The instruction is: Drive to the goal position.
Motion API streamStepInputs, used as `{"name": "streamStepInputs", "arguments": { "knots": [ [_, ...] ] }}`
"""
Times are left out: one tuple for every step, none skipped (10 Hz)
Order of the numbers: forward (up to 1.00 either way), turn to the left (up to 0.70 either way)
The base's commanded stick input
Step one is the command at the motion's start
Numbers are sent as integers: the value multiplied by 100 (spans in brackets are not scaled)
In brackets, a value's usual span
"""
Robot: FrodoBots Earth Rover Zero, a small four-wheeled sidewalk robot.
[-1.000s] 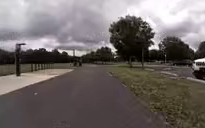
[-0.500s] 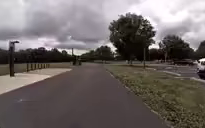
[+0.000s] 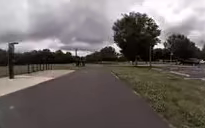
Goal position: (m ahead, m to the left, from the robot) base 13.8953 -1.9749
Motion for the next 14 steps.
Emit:
{"name": "streamStepInputs", "arguments": {
  "knots": [
    [70, 0],
    [70, 0],
    [70, 0],
    [70, 0],
    [70, 0],
    [70, 0],
    [70, 0],
    [70, 0],
    [70, 0],
    [70, 0],
    [70, 0],
    [70, 0],
    [70, 0],
    [70, 0]
  ]
}}
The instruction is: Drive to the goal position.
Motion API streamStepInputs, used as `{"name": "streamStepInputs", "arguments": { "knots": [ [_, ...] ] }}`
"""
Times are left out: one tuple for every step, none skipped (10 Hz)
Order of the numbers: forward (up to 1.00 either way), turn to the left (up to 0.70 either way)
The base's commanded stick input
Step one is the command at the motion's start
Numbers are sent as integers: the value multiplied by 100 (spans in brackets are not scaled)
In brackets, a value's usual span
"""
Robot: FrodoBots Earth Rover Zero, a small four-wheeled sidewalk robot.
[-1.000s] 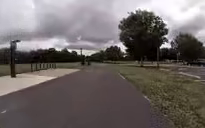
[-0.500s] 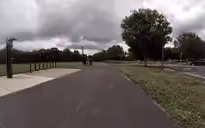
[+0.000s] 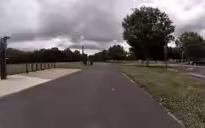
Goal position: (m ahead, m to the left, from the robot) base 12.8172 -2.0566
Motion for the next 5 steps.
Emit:
{"name": "streamStepInputs", "arguments": {
  "knots": [
    [61, 0],
    [38, 0],
    [3, 0],
    [0, 0],
    [0, 0]
  ]
}}
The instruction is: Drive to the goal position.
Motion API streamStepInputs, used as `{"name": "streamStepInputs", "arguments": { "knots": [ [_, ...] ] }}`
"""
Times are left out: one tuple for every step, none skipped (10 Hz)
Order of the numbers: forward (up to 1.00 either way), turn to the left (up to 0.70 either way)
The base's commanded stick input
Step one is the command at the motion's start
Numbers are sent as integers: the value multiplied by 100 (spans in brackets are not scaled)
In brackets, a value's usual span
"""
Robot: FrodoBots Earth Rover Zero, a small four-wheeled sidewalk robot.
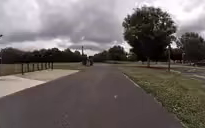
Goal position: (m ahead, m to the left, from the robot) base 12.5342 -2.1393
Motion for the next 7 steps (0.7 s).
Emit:
{"name": "streamStepInputs", "arguments": {
  "knots": [
    [0, 0],
    [0, 0],
    [0, 0],
    [0, 0],
    [0, 0],
    [0, 0],
    [0, 0]
  ]
}}
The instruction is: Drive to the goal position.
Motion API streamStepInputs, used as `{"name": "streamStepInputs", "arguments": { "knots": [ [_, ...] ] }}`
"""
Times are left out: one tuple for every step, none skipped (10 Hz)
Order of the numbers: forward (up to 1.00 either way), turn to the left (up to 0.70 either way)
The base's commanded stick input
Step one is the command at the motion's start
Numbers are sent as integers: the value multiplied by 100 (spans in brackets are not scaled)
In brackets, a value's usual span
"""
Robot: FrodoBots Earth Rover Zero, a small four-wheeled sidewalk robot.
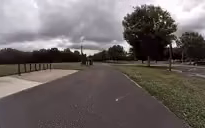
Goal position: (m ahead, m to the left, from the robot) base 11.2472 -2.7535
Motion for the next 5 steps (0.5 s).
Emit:
{"name": "streamStepInputs", "arguments": {
  "knots": [
    [13, 0],
    [45, 0],
    [45, 0],
    [56, 0],
    [70, 0]
  ]
}}
